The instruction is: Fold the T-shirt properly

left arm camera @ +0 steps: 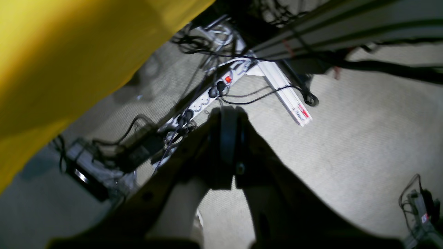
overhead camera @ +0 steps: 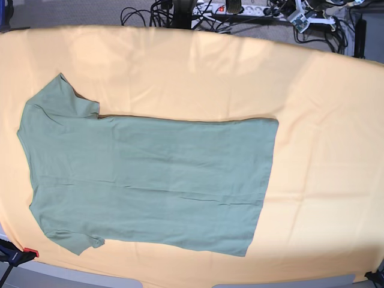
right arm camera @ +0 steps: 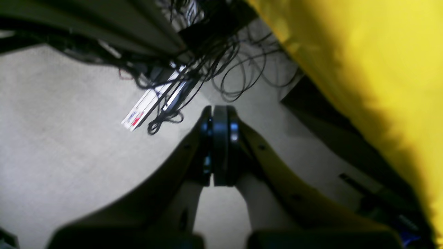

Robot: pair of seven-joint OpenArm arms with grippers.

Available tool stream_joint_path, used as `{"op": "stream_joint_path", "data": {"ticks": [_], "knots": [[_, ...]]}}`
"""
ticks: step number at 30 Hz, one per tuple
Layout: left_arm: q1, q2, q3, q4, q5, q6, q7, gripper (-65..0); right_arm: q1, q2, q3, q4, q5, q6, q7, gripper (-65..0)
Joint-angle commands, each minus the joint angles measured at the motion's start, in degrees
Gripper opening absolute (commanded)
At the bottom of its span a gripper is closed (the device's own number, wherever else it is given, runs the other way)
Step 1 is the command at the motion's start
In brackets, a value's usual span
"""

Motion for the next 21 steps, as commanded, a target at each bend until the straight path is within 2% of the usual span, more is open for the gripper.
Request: {"op": "stream_joint_path", "data": {"ticks": [1, 4, 7, 12, 17, 21], "knots": [[0.5, -0.5, -1.0, 2.0, -0.1, -0.1, -1.1, -65.0, -0.9, 0.2, 0.0, 1.3, -1.8, -1.6, 1.1, -65.0], [-0.2, -0.5, -3.4, 4.4, -0.2, 0.1, -1.5, -65.0, -0.9, 0.2, 0.0, 2.1, -8.7, -6.9, 1.8, -65.0], [-1.4, -0.5, -5.5, 5.9, -0.2, 0.1, -1.4, -65.0, -0.9, 0.2, 0.0, 2.6, -13.0, -10.1, 1.7, -65.0], [-4.8, -0.9, -6.7, 7.1, -0.1, -2.9, -0.4, -65.0, -0.9, 0.2, 0.0, 2.6, -16.7, -13.6, 1.4, -65.0], [-8.4, -2.7, -6.8, 7.3, 0.3, -3.0, 0.4, -65.0, -0.9, 0.2, 0.0, 2.6, -19.2, -16.9, -2.1, -65.0], [-11.2, -4.7, -6.8, 7.3, 0.3, -2.9, 0.3, -65.0, -0.9, 0.2, 0.6, 2.6, -21.9, -18.4, -1.8, -65.0]]}}
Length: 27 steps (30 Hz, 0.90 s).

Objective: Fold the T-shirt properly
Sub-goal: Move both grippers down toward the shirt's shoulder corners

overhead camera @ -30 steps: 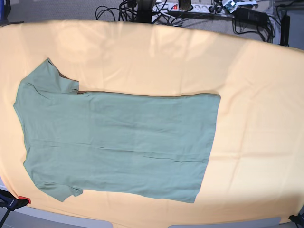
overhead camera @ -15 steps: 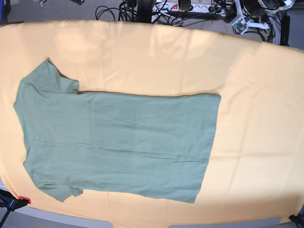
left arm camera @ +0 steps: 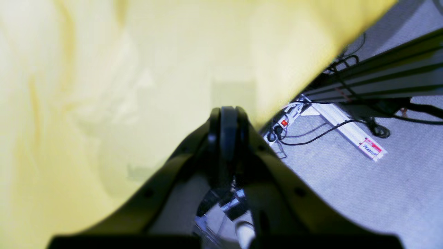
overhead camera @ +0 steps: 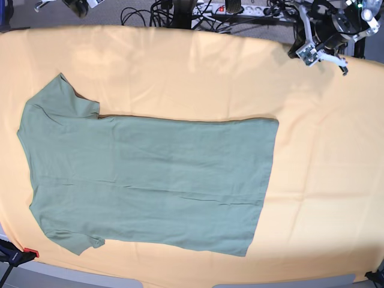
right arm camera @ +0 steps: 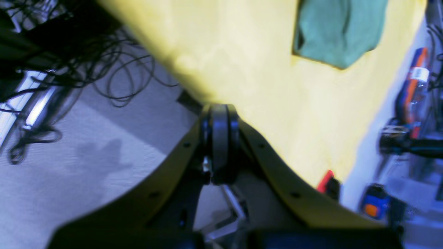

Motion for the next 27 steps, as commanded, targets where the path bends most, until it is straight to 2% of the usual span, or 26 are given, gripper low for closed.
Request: {"op": "stream_joint_path", "data": {"ticks": [1, 7, 9, 13, 16, 21, 22, 25, 26, 27], "knots": [[-0.9, -1.3, -0.5, 0.9, -0.5, 0.0, -1.1, -65.0, -0.9, 0.2, 0.7, 1.0, -0.7, -1.0, 0.7, -65.0], [-7.6, -3.9, -0.5, 0.8, -0.4, -0.1, -1.1, -65.0, -0.9, 0.2, 8.7, 1.0, -0.5, -0.1, 2.2, -65.0], [-9.4, -5.4, -0.5, 0.8, -0.3, -1.5, -1.1, -65.0, -0.9, 0.2, 12.3, 1.0, 0.6, 2.6, 3.0, -65.0], [-13.3, -8.3, 0.1, 0.1, -0.7, -4.9, -2.8, -65.0, 2.2, 1.3, 20.0, 1.0, 10.5, 9.7, 6.7, -65.0], [-16.4, -10.8, 1.0, -1.3, -0.7, -5.7, -6.0, -65.0, 6.6, 3.2, 24.5, 1.0, 16.9, 12.5, 7.5, -65.0], [-20.3, -14.5, 3.5, -2.7, 0.1, -7.4, -10.3, -65.0, 11.8, 3.2, 27.7, 1.0, 22.7, 17.6, 8.0, -65.0], [-21.1, -15.1, 4.4, -2.8, 1.0, -8.2, -11.4, -61.2, 12.3, 3.2, 27.7, 1.0, 23.0, 18.4, 8.3, -65.0], [-24.0, -17.6, 8.6, -3.3, 4.1, -8.0, -15.0, -39.5, 13.0, 3.2, 27.7, 1.0, 24.0, 20.8, 9.7, -65.0], [-25.3, -18.4, 10.4, -3.5, 5.4, -7.5, -15.5, -34.5, 13.0, 3.2, 27.7, 1.0, 24.0, 21.6, 10.0, -65.0], [-26.8, -19.0, 12.4, -3.9, 6.9, -6.8, -15.8, -33.2, 13.0, 3.2, 27.7, 1.0, 24.0, 22.5, 9.9, -63.4]]}}
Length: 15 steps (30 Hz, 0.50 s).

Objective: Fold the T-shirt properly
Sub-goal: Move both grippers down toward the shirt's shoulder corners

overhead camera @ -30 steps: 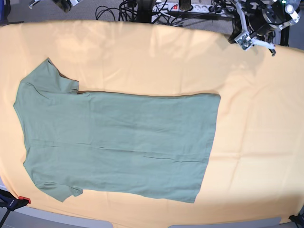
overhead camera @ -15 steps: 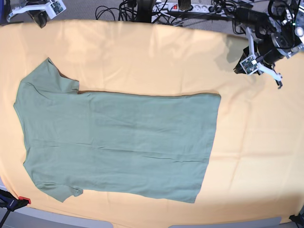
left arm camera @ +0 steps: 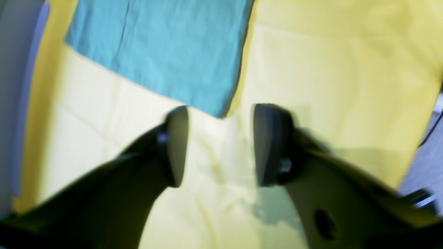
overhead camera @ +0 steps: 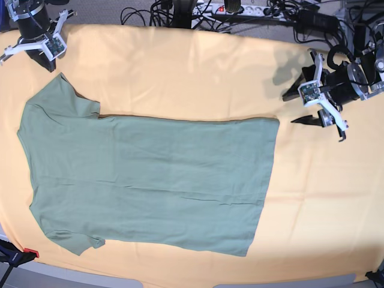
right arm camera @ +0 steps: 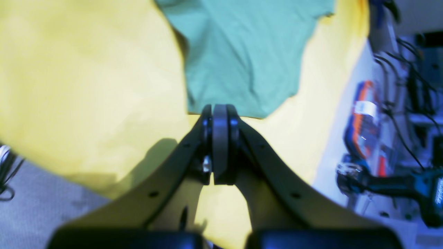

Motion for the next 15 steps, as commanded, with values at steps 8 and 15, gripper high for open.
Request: {"op": "stream_joint_path", "data": {"ticks": [8, 15], "knots": [[-16.9, -3.7, 19.7, -8.9, 11.8, 2.1, -6.9, -33.4, -0.5, 0.5, 0.5, 1.0, -0.3, -0.5, 0.9, -39.0], [-35.4, -1.9, 40.5, -17.9, 15.5, 4.0, -10.0, -33.4, -0.5, 0.3, 0.5, 1.0, -0.3, -0.6, 0.9, -39.0]]}}
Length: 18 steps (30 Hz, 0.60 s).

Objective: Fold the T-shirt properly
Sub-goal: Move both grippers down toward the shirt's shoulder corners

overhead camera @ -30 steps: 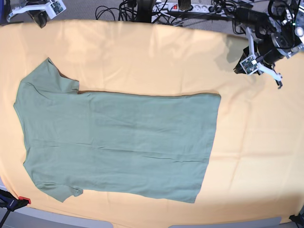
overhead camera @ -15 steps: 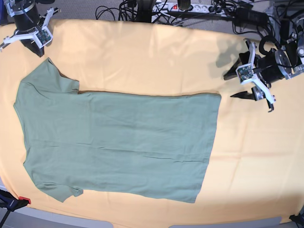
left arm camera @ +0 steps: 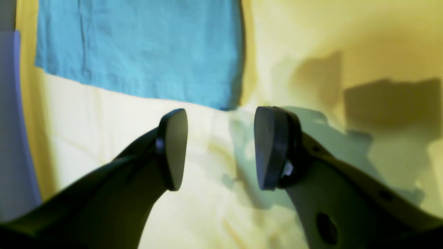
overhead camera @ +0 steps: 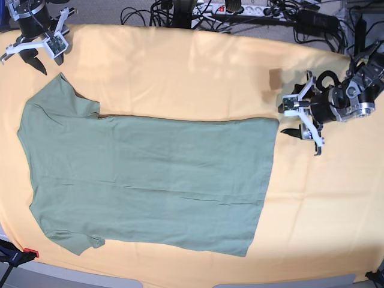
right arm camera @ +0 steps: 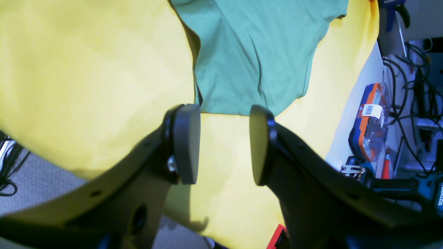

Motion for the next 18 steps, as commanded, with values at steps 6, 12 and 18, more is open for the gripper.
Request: {"op": "stream_joint_path", "data": {"ticks": [6, 12, 18], "knots": [[-12.5, 3.5, 11.9, -6.8, 0.8, 0.7, -1.0, -33.4, -0.5, 0.2, 0.5, 1.0, -0.2, -0.6, 0.8, -39.0], [-20.7, 8.2, 21.0, -13.3, 1.7, 0.7, -1.0, -34.3, -0.5, 0.2, 0.5, 1.0, -0.3, 0.1, 0.8, -39.0], [-23.2, 8.9, 23.5, -13.6, 1.6, 0.8, -0.8, -65.0, 0.1, 0.3, 0.5, 1.0, -0.3, 0.4, 1.3, -38.0]]}}
